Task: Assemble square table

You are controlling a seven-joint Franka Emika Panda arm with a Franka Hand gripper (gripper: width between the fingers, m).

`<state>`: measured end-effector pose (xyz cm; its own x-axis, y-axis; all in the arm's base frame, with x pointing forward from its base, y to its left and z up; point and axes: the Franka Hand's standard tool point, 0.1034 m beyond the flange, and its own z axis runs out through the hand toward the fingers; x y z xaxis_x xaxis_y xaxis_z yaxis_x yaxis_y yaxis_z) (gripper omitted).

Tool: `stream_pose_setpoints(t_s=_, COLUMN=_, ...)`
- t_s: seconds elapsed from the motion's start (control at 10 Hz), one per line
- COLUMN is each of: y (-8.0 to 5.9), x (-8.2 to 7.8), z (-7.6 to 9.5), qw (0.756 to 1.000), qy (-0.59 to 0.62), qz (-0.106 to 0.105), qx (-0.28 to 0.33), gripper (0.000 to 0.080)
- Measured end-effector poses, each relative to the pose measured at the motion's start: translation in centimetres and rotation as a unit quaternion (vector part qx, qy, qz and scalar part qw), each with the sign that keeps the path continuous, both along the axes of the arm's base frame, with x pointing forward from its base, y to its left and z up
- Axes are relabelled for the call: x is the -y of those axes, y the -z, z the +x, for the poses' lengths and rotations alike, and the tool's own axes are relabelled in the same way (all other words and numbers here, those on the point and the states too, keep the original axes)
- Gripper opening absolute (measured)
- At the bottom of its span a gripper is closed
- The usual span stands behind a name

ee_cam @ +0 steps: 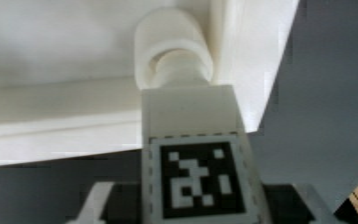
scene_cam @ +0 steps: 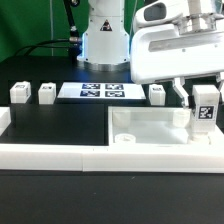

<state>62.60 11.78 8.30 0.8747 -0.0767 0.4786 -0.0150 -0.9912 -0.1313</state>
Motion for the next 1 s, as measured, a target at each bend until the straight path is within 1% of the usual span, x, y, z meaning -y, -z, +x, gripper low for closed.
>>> stream_pose_setpoints(t_s=0.2, y=0.67, x=0.15, z=-0.17, qw=1.000, qy=0.000, qz=-0.002, qx=0.000, gripper=0.0291)
stream_pose_setpoints(t_s=0.7, y=0.83, x=0.11, z=-0.41, qw=0.998, qy=0.035, qz=0.000, qx=0.050, gripper=0.0291)
stream_pose_setpoints(t_s=0.9, y=0.81, x=0.17, z=-0.41, qw=0.998, qy=0.043, qz=0.000, qx=0.049, gripper=0.0291)
stream_pose_setpoints(t_s=1.0, y=0.83, x=0.27, z=-0.40, qw=0.998, qy=0.043, qz=0.000, qx=0.045, gripper=0.0305)
